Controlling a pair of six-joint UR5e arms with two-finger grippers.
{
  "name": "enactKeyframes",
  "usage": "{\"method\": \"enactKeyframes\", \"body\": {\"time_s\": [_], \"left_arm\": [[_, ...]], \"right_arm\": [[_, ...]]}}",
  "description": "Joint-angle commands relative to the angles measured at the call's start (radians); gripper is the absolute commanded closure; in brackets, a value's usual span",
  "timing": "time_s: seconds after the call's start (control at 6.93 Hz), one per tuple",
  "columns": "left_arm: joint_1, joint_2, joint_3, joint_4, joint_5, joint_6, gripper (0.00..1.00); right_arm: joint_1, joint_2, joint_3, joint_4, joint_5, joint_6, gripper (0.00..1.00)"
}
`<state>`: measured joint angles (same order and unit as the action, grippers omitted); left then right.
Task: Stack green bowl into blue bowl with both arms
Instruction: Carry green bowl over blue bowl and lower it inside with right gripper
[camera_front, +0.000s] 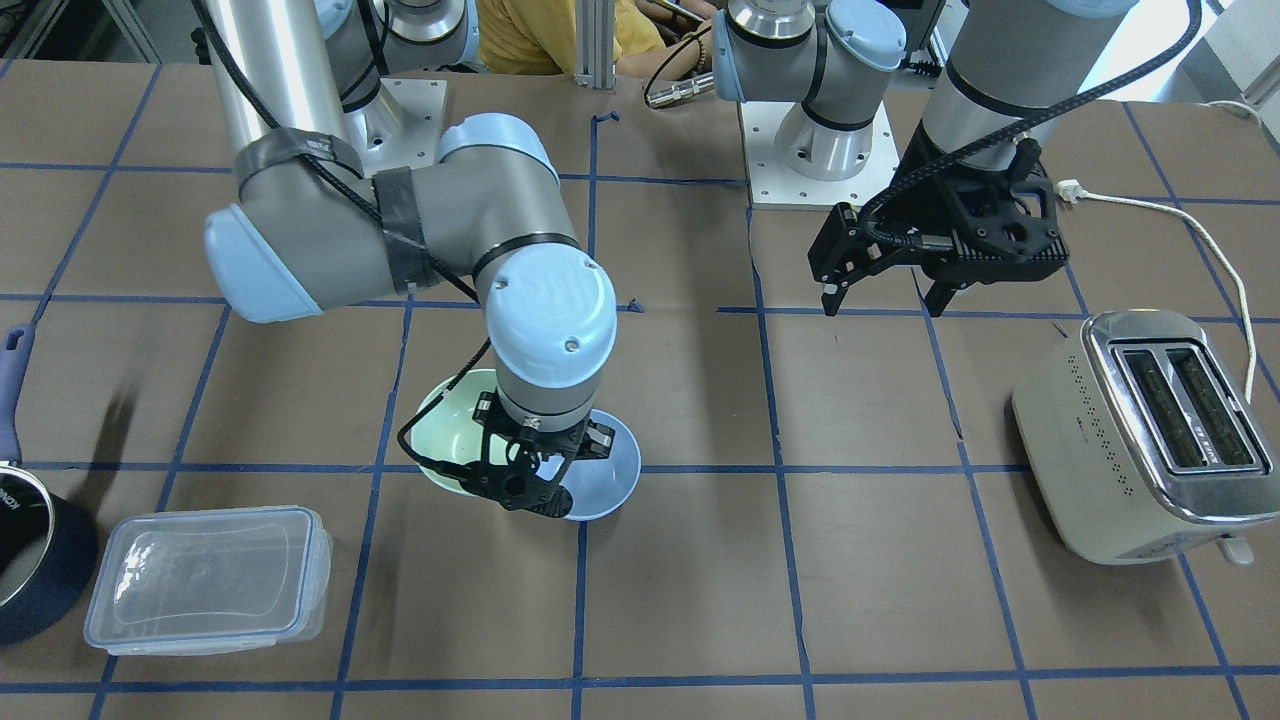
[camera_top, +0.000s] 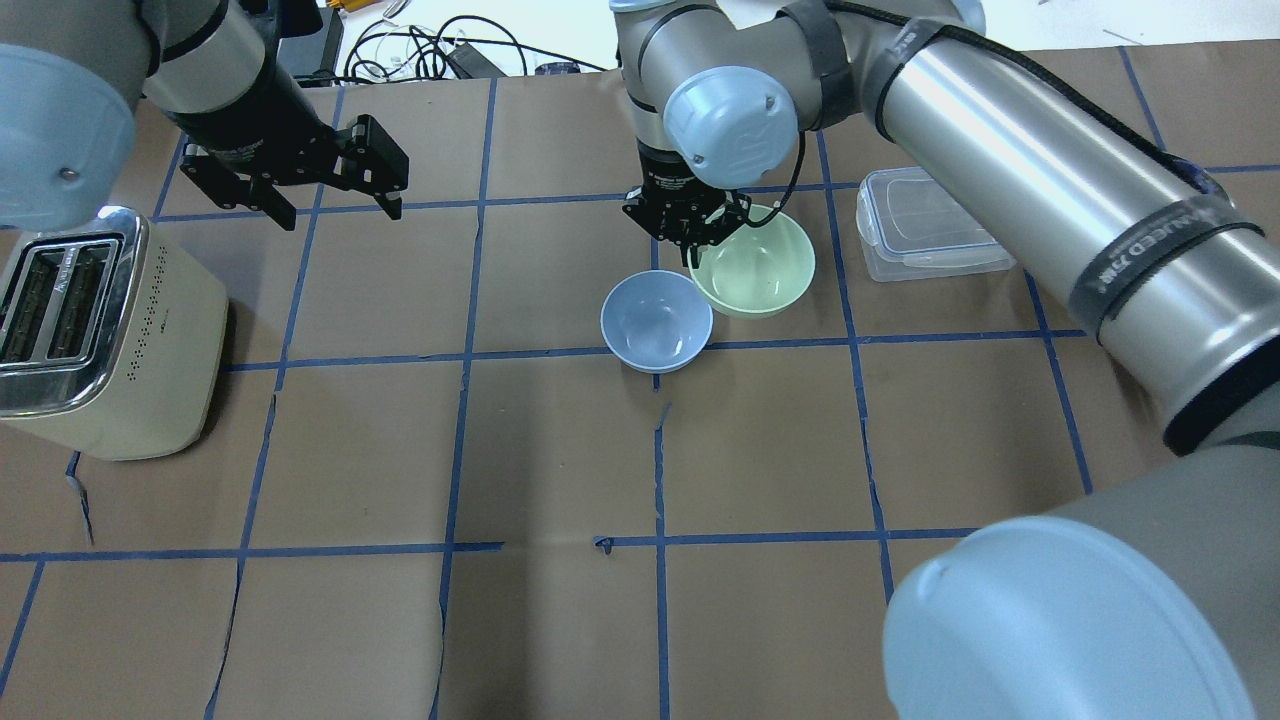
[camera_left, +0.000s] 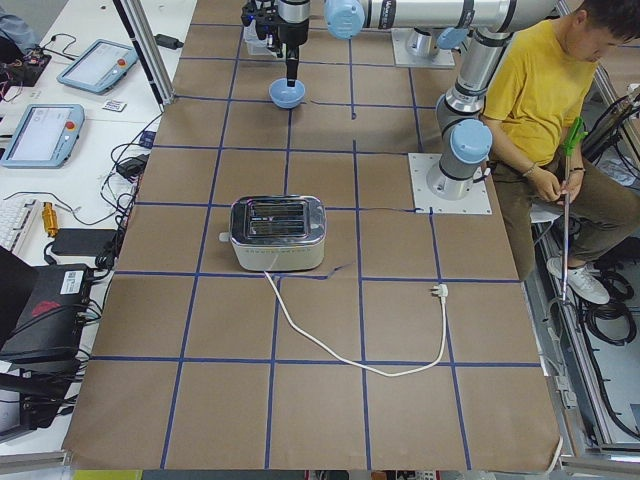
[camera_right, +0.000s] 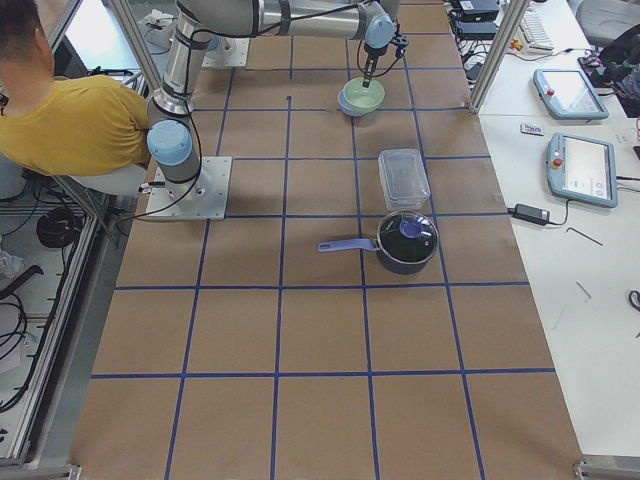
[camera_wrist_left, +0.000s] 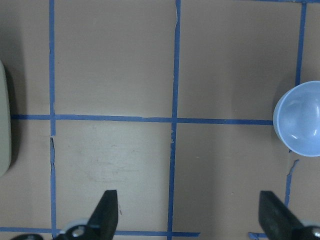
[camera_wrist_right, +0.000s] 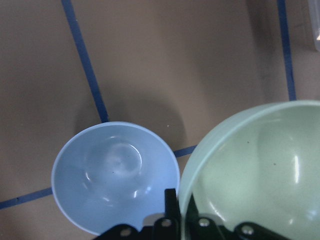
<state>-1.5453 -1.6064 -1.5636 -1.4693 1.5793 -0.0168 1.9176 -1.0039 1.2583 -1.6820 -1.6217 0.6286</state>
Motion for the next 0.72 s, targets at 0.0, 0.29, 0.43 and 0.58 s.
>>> {"method": "enactKeyframes", "body": {"time_s": [0.0,0.29,0.43,0.58], "left_arm": [[0.001,-0.013,0.008,0.035,-0.007,-0.006,0.00],[0.001,-0.021,0.023,0.032,-0.005,-0.005,0.00],[0.001,-0.021,0.024,0.035,-0.005,-0.006,0.00],[0.001,-0.020,0.019,0.029,-0.002,-0.006,0.00]], "right_arm": [[0.044,0.051,-0.028,-0.016,-0.001,0.111,1.00],[0.066,0.103,-0.100,-0.027,0.008,0.177,1.00],[0.069,0.122,-0.126,-0.025,0.011,0.190,1.00],[0.078,0.134,-0.128,-0.028,0.009,0.209,1.00]]}}
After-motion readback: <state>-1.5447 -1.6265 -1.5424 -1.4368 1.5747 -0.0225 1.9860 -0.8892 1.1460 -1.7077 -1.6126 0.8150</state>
